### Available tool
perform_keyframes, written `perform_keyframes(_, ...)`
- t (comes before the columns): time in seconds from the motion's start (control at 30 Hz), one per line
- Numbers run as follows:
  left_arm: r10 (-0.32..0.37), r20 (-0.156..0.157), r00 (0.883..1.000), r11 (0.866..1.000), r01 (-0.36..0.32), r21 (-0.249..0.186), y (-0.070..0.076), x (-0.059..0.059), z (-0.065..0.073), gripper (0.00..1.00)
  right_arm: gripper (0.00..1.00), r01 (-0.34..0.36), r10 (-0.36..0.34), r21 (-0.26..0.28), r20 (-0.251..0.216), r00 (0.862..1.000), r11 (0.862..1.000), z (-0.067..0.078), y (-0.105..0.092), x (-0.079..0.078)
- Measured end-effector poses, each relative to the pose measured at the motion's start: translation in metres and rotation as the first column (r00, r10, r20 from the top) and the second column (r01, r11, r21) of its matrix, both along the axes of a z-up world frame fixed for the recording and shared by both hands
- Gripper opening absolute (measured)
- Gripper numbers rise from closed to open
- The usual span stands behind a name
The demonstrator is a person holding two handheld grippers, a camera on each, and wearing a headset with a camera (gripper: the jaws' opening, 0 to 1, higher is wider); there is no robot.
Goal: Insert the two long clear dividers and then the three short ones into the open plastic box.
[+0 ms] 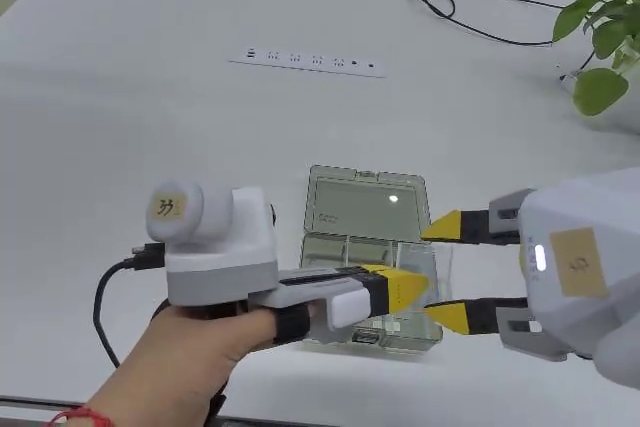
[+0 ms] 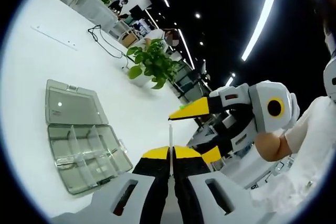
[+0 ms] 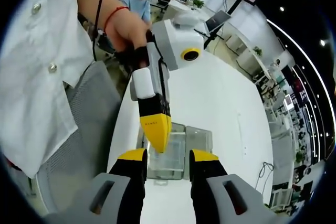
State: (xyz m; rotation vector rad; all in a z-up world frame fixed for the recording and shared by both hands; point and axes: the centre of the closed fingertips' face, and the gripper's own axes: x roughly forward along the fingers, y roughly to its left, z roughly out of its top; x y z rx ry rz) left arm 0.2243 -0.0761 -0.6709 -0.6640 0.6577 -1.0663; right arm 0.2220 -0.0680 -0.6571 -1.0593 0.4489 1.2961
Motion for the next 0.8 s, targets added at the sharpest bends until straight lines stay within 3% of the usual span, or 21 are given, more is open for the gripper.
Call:
perform_keyframes(0.1,-0.021,0.056,0.998,0.999,0.02,0.031,0.003,-0.001,0.0,0.0,0.33,0.034,-0.03,0.066,-0.059,0.998,0.997,0.007,0.001,0.002)
perform_keyframes(0.2,-0.062,0.144,0.988,0.996,0.051,0.079,0.006,-0.003,0.0,0.0,0.32,0.05,-0.039,0.109,-0.105,0.994,0.993,0.015,-0.001,0.007)
perform_keyframes(0.3,-0.096,0.207,0.973,0.993,0.079,0.089,0.006,-0.007,0.005,0.0,0.31,0.079,-0.039,0.193,-0.205,0.978,0.978,0.024,0.001,0.007)
perform_keyframes(0.43,-0.153,0.309,0.939,0.985,0.121,0.119,0.007,-0.013,0.011,0.0,0.27,0.088,-0.016,0.243,-0.286,0.958,0.966,0.032,0.001,0.006)
perform_keyframes(0.5,-0.189,0.358,0.914,0.979,0.145,0.147,0.006,-0.018,0.013,0.0,0.26,0.078,0.002,0.251,-0.304,0.953,0.965,0.032,-0.001,0.007)
perform_keyframes(0.7,-0.254,0.451,0.855,0.964,0.189,0.184,0.003,-0.027,0.019,0.0,0.24,0.043,0.068,0.271,-0.386,0.92,0.962,0.036,0.003,-0.002)
perform_keyframes(0.8,-0.27,0.468,0.841,0.961,0.201,0.192,0.003,-0.029,0.022,0.0,0.21,0.034,0.081,0.271,-0.402,0.912,0.962,0.037,0.003,-0.004)
